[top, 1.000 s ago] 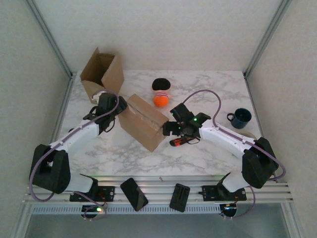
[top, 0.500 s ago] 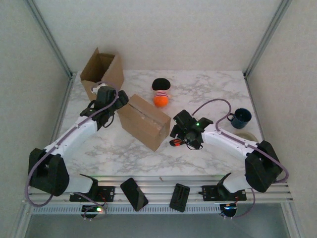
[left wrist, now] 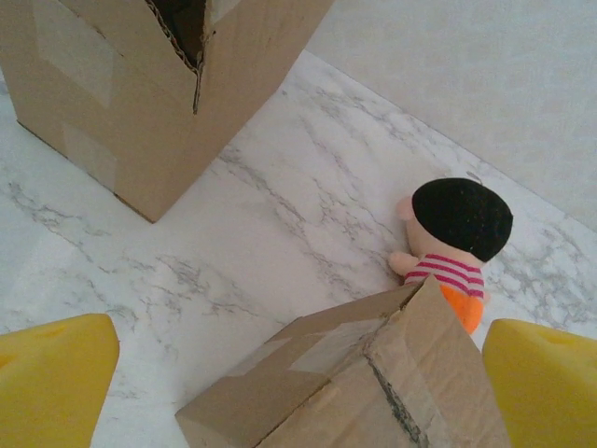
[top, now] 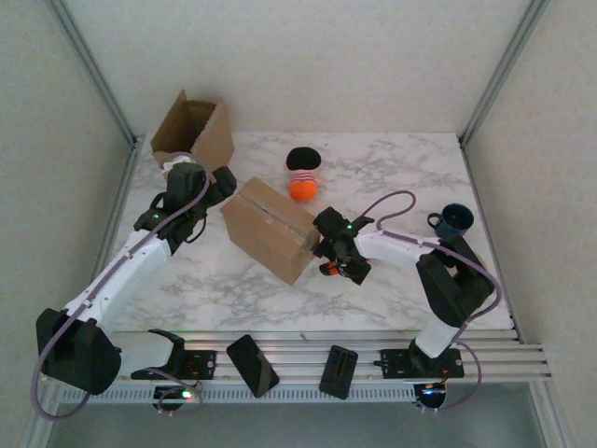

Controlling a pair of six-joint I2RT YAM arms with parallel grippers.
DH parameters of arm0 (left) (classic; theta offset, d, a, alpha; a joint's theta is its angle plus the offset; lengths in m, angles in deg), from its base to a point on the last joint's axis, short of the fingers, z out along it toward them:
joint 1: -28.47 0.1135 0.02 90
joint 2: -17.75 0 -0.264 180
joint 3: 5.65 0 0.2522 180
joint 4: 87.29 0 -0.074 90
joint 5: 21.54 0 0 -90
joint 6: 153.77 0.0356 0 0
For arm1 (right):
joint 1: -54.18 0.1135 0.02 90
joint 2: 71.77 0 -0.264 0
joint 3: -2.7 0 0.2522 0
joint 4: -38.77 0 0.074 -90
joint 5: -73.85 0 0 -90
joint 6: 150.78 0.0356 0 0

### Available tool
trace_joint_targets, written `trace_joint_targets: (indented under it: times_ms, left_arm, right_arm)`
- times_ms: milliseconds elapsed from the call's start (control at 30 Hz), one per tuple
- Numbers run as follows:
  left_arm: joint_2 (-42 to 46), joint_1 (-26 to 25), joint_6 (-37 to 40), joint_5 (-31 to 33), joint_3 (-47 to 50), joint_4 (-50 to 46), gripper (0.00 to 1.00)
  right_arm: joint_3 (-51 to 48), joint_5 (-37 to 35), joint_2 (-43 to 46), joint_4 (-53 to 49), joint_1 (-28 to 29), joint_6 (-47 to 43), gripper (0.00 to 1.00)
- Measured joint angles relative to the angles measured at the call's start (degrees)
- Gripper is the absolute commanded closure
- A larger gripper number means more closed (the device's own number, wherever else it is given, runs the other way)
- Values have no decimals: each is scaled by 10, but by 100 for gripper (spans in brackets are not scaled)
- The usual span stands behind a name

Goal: Unpack the express box

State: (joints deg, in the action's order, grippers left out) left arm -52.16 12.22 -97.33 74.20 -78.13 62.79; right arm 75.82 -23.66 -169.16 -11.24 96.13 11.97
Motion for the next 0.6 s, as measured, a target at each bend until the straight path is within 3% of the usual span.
trace_joint_targets:
  times_ms: [67, 233, 600]
  left_arm:
    - [5, 0, 4, -2, 0, -5, 0]
    - [9, 0, 7, -4, 0, -6, 0]
    - [9, 0, 6, -18, 0, -7, 0]
  right_arm:
    - [3, 1, -10, 7, -2, 3, 3]
    - [3, 4, -25, 10, -2, 16, 19]
    - [-8, 2, -20, 0, -5, 26, 66]
